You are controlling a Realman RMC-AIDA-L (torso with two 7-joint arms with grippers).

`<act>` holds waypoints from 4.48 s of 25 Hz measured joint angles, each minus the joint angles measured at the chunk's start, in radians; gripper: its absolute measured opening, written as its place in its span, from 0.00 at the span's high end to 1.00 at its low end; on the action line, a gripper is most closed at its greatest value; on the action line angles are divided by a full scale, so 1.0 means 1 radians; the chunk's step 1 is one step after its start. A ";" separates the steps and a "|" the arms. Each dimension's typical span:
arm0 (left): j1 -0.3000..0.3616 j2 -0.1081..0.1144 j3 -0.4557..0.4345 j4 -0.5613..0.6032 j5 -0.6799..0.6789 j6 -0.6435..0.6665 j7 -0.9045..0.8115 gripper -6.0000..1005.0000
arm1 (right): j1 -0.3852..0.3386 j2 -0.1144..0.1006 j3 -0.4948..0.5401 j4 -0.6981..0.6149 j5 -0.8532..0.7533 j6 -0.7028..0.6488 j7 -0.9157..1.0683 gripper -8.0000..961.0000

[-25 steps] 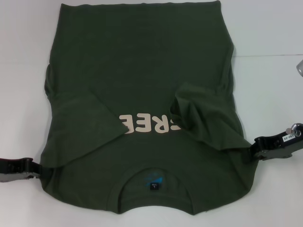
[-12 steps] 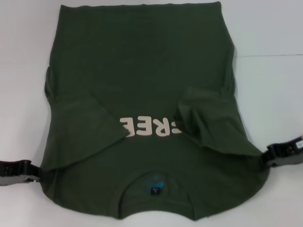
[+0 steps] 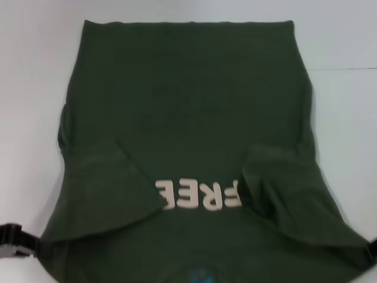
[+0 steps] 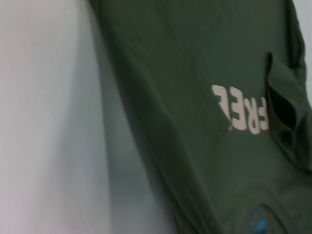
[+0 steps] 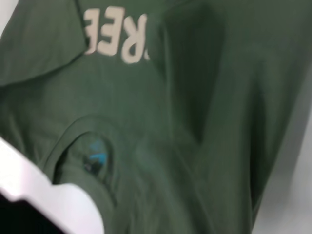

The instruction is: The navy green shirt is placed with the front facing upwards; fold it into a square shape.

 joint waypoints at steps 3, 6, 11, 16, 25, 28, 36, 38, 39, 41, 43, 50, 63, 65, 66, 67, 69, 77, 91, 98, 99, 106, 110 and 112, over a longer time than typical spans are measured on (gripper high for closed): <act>0.007 0.000 -0.013 0.002 0.021 0.065 0.005 0.96 | -0.017 -0.001 -0.006 0.000 -0.002 -0.055 -0.027 0.94; 0.016 0.000 -0.031 0.003 0.040 0.121 0.008 0.96 | -0.032 -0.002 -0.017 0.006 -0.009 -0.077 -0.043 0.94; 0.031 -0.001 -0.028 0.003 0.046 0.162 0.010 0.96 | -0.037 -0.007 -0.020 0.010 -0.027 -0.082 -0.059 0.94; 0.033 -0.003 -0.026 0.002 0.052 0.165 0.012 0.97 | -0.029 -0.007 -0.022 0.011 -0.030 -0.086 -0.056 0.94; 0.008 0.026 -0.163 -0.003 -0.005 0.164 0.021 0.96 | -0.026 -0.023 0.114 0.007 -0.023 -0.084 -0.060 0.94; -0.005 0.040 -0.227 -0.007 -0.064 0.139 0.020 0.96 | -0.024 -0.044 0.228 0.010 -0.007 -0.074 -0.061 0.94; -0.018 0.037 -0.249 -0.090 -0.305 -0.066 0.014 0.97 | -0.022 -0.054 0.373 0.018 0.129 0.057 -0.023 0.94; -0.025 0.029 -0.245 -0.111 -0.360 -0.129 0.030 0.97 | -0.022 -0.053 0.374 0.039 0.182 0.115 -0.015 0.94; -0.027 0.024 -0.245 -0.119 -0.380 -0.155 0.039 0.96 | -0.023 -0.055 0.375 0.058 0.215 0.151 -0.015 0.94; -0.035 0.010 -0.245 -0.150 -0.434 -0.228 0.065 0.96 | -0.024 -0.056 0.375 0.084 0.270 0.212 -0.019 0.94; -0.043 -0.002 -0.243 -0.171 -0.467 -0.285 0.089 0.96 | -0.024 -0.053 0.374 0.109 0.319 0.267 -0.035 0.94; -0.069 -0.097 -0.234 -0.217 -0.545 -0.537 0.234 0.96 | -0.013 0.002 0.368 0.184 0.458 0.458 -0.151 0.94; -0.126 -0.133 -0.235 -0.350 -0.705 -0.782 0.465 0.97 | -0.005 0.082 0.372 0.197 0.583 0.724 -0.324 0.94; -0.133 -0.144 -0.235 -0.362 -0.740 -0.816 0.511 0.97 | -0.005 0.095 0.370 0.200 0.612 0.756 -0.359 0.94; -0.136 -0.151 -0.235 -0.365 -0.756 -0.831 0.532 0.97 | -0.004 0.100 0.369 0.201 0.618 0.767 -0.368 0.94; -0.139 -0.156 -0.235 -0.367 -0.764 -0.843 0.549 0.97 | -0.002 0.104 0.369 0.202 0.625 0.782 -0.379 0.94; -0.147 -0.171 -0.235 -0.369 -0.780 -0.876 0.591 0.96 | 0.005 0.112 0.367 0.212 0.629 0.811 -0.399 0.94; -0.167 -0.193 -0.235 -0.420 -0.845 -0.973 0.737 0.97 | 0.029 0.149 0.367 0.239 0.635 0.915 -0.482 0.94; -0.198 -0.194 -0.244 -0.566 -1.114 -1.044 1.125 0.93 | 0.046 0.179 0.366 0.274 0.732 1.009 -0.597 0.94; -0.218 -0.197 -0.248 -0.593 -1.136 -1.061 1.248 0.90 | 0.059 0.189 0.361 0.290 0.737 1.062 -0.608 0.94; -0.221 -0.197 -0.248 -0.602 -1.154 -1.070 1.277 0.89 | 0.061 0.189 0.357 0.294 0.737 1.069 -0.615 0.94; -0.220 -0.199 -0.249 -0.647 -1.291 -1.074 1.430 0.87 | 0.067 0.189 0.357 0.305 0.754 1.084 -0.640 0.93; -0.219 -0.199 -0.249 -0.652 -1.315 -1.090 1.456 0.70 | 0.064 0.189 0.354 0.319 0.786 1.080 -0.669 0.70; -0.214 -0.199 -0.249 -0.653 -1.326 -1.093 1.450 0.62 | 0.062 0.187 0.354 0.326 0.786 1.082 -0.672 0.63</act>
